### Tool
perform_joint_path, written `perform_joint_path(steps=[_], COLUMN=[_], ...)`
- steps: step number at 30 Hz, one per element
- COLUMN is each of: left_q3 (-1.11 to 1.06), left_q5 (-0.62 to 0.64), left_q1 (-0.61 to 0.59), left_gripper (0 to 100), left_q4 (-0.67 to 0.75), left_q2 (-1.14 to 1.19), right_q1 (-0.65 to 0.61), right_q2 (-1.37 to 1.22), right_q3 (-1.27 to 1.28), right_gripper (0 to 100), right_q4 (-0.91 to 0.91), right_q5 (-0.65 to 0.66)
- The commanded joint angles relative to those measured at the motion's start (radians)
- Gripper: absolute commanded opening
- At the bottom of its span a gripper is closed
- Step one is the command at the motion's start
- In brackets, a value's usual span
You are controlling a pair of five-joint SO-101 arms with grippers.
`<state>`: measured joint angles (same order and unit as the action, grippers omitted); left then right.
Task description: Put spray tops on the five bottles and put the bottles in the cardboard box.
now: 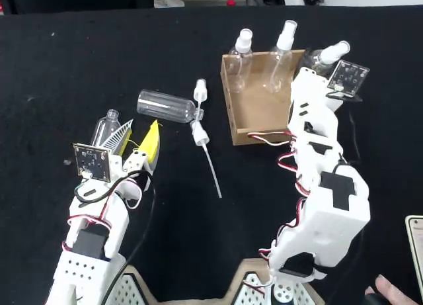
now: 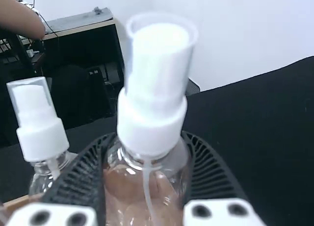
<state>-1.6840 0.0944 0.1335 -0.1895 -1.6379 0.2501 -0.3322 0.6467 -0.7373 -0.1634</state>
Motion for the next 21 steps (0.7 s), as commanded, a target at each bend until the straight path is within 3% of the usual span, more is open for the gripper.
perform_joint_path(steps=[1,21], left_q3=[-0.022,-0.022], left_q5=[-0.011,-0.011], left_q1=[0.007,0.007], left_gripper=[17,17], left_q4=[0.009,0.009], left_q2=[0.000,0.000], right_q1=[-0.020,-0.043], right_q2=[0.068,0.067], right_q3=[-0.056,-0.051], right_gripper=[7.4,7.4], right_q4=[-0.020,-0.020], right_q5=[-0.009,-0.009])
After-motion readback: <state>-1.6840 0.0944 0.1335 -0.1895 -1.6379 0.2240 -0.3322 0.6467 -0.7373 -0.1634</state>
